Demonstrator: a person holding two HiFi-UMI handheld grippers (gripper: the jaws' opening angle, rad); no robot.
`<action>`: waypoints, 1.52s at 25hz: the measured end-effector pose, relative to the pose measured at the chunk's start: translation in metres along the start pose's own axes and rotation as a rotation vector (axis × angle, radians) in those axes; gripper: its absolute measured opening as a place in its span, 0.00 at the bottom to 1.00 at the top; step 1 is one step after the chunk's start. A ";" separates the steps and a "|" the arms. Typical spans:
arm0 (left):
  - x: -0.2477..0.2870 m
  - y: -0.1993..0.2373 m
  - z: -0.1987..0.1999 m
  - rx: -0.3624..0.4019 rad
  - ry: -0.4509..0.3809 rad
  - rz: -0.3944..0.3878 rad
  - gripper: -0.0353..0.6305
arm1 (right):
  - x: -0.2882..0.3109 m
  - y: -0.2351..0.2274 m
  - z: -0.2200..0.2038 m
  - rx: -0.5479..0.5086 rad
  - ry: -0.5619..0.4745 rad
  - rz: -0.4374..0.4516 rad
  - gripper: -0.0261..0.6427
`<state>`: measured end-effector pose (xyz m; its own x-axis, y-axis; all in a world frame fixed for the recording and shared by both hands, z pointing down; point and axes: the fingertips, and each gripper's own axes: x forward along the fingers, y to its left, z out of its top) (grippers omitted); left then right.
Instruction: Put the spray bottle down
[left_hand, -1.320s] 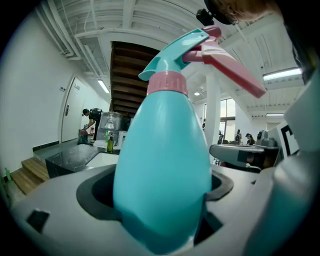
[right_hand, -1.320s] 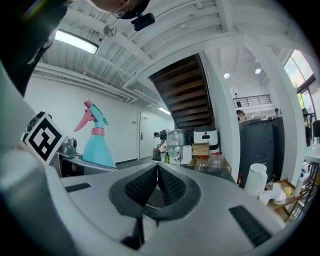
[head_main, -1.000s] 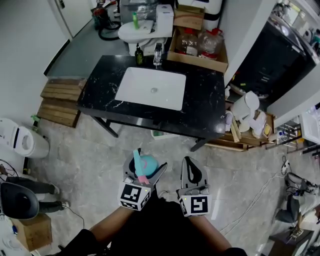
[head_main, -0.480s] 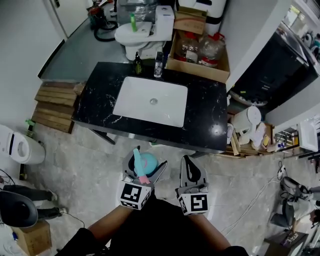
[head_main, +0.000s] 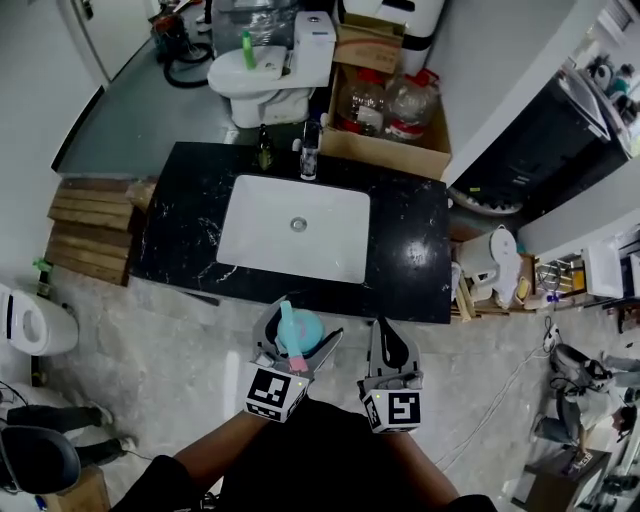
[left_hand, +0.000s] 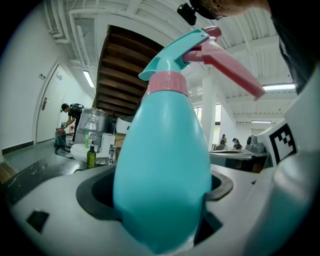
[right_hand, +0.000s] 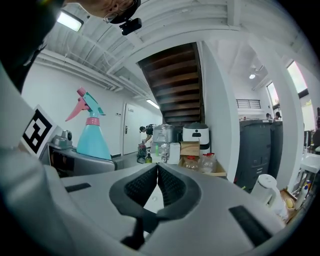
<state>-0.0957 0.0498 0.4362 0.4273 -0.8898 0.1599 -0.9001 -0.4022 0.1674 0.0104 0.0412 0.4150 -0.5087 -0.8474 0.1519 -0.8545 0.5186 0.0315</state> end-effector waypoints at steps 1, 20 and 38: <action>0.004 0.004 0.001 0.003 0.000 -0.014 0.74 | 0.005 0.000 -0.001 -0.003 0.007 -0.011 0.06; 0.043 0.078 0.006 -0.002 0.022 -0.150 0.74 | 0.101 0.015 -0.008 0.034 0.054 -0.110 0.06; 0.048 0.066 -0.003 -0.024 0.030 -0.164 0.74 | 0.094 0.014 -0.009 -0.022 0.055 -0.121 0.06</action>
<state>-0.1346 -0.0189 0.4582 0.5712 -0.8055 0.1578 -0.8159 -0.5361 0.2166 -0.0486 -0.0303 0.4389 -0.3945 -0.8969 0.2000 -0.9065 0.4154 0.0750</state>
